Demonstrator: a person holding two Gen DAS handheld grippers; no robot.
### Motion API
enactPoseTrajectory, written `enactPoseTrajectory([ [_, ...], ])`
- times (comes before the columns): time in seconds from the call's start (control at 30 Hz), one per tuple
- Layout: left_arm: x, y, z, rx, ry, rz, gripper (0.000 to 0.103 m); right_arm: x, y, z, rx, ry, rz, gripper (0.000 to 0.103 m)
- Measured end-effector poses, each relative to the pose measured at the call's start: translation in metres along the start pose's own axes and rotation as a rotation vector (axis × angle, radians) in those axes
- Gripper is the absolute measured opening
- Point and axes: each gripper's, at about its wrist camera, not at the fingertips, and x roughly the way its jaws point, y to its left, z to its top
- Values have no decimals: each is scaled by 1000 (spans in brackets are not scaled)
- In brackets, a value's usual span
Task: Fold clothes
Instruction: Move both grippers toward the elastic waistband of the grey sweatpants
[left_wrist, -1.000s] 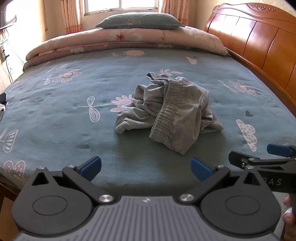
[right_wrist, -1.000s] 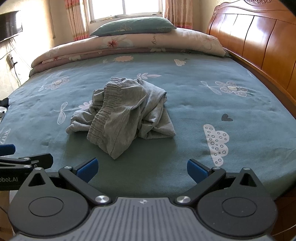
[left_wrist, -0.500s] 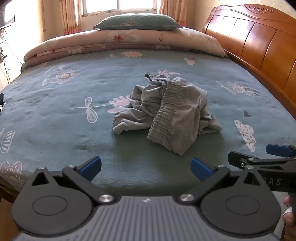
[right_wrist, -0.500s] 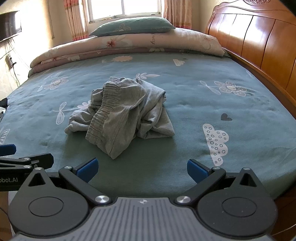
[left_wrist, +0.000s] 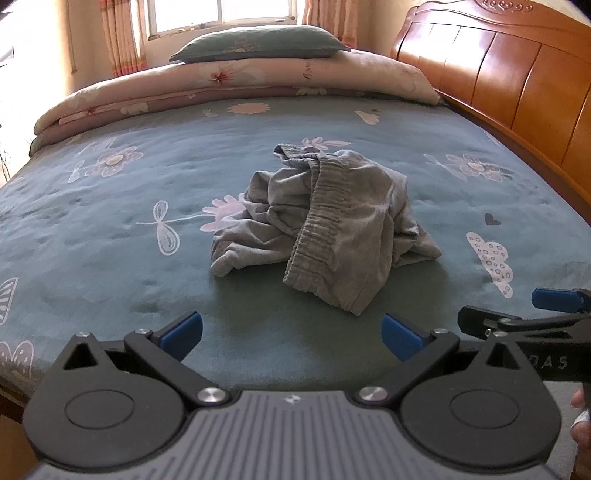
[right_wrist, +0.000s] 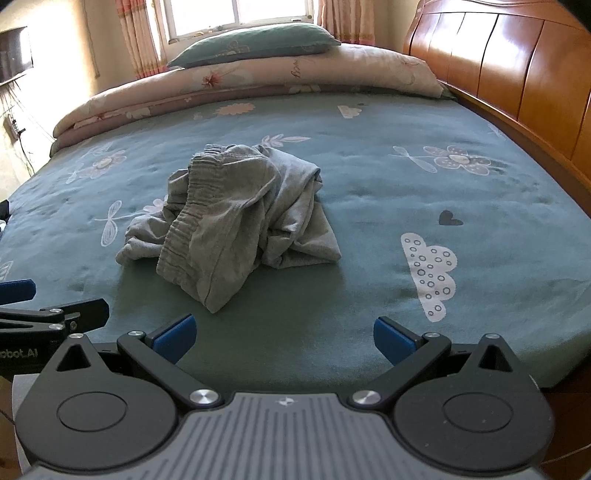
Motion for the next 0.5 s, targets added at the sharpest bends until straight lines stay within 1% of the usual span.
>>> enactPoseTrajectory([
  [0.17,15,6,3,-5,-11,-27,102,8,-6,2,24,-28,35,103],
  [0.3,28,11,5,-8,-20,-49,102,14,-7,7,11,-82,52,103],
  [0.37,34,13,6,-10,-25,-60,102,13,-7,10,6,-146,77,103],
  [0.4,37,15,7,-7,-31,-64,102,11,-8,11,5,-196,104,103],
  [0.43,39,15,8,5,-48,-69,102,9,-9,11,-1,-250,131,103],
  [0.5,42,17,9,17,-90,-108,102,7,-11,12,-23,-352,178,103],
])
